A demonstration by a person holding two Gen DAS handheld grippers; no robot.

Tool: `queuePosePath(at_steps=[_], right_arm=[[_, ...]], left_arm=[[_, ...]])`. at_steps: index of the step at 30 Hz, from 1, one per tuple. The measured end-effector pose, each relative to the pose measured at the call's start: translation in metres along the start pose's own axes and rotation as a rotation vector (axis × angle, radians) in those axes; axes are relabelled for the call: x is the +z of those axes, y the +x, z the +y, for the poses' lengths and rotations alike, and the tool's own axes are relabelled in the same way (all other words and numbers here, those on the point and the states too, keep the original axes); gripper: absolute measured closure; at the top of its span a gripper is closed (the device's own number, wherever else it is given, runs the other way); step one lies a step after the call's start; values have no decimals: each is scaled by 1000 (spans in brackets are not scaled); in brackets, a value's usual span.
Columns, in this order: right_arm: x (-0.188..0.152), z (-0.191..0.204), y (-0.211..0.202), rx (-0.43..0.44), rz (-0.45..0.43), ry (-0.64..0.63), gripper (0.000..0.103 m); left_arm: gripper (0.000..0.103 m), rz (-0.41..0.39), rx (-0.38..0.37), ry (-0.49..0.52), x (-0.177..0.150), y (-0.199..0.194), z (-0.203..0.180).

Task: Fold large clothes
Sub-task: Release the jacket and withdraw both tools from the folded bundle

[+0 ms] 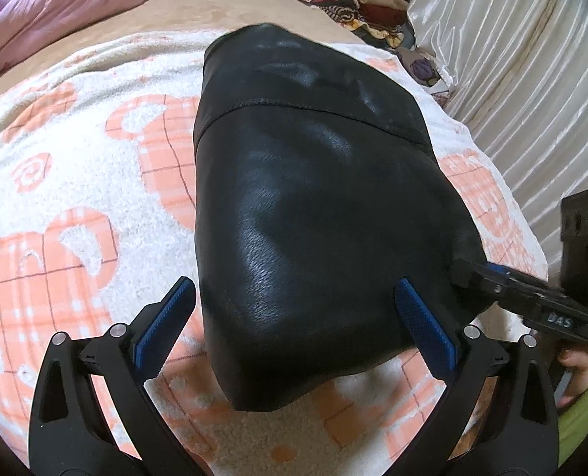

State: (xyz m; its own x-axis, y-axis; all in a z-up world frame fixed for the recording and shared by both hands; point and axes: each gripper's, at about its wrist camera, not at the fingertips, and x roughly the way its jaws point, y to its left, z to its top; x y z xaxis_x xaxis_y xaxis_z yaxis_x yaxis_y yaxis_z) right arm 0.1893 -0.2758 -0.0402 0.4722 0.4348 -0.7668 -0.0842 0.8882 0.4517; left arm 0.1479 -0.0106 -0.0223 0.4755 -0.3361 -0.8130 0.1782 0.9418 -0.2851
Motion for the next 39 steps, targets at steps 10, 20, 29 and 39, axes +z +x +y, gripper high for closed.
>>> queuePosePath(at_steps=[10,20,29,39], right_arm=[[-9,13,-13,-77,-42,-25,26],[-29,31,-57,-137,-169,-82,5],[-41,55,-80,-138,-241,-108,4],[-74,80,-86,-190,-324,-197,4]], left_arm=[[9,-22,9,4,-4,-13,-2],[9,-76,1,14,-12,-44,-8],[9,-137,4,27,-27,-77,-12],[9,-191,16,28,-62,-92,-10]])
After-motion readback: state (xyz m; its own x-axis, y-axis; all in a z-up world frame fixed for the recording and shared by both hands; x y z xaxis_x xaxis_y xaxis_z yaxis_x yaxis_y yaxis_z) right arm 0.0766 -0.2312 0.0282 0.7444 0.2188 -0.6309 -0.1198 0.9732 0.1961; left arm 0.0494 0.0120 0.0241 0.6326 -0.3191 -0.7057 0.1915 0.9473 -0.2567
